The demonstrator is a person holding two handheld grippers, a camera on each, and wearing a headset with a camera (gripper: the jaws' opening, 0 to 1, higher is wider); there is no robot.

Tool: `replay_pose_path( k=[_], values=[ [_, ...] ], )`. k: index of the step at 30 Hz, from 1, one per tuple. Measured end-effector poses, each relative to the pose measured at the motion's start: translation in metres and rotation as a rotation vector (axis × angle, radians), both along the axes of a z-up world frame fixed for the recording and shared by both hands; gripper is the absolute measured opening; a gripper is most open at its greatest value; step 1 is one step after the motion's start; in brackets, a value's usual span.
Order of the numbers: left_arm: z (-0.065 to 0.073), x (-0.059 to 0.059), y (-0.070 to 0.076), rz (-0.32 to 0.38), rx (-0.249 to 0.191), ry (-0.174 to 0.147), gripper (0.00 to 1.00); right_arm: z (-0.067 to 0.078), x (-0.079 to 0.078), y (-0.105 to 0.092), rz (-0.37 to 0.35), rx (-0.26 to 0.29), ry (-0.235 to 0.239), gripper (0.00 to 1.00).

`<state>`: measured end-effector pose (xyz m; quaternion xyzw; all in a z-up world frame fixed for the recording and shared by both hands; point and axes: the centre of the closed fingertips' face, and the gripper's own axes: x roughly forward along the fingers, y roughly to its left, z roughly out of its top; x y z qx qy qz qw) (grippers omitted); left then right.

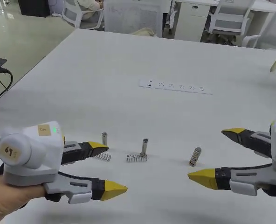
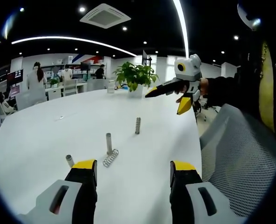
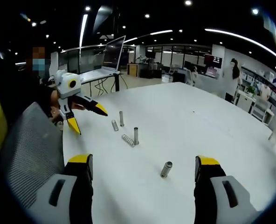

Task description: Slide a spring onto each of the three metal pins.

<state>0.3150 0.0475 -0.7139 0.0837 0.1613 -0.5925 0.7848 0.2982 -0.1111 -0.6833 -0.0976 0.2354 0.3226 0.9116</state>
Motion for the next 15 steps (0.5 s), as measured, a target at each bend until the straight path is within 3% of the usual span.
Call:
replay_pose_path(
  k=[15],
  values=[
    [-0.006, 0.011, -0.012, -0.023, 0.025, 0.011, 0.57, -0.012, -0.025, -0.007, -0.034, 0.083, -0.01, 0.89]
  ],
)
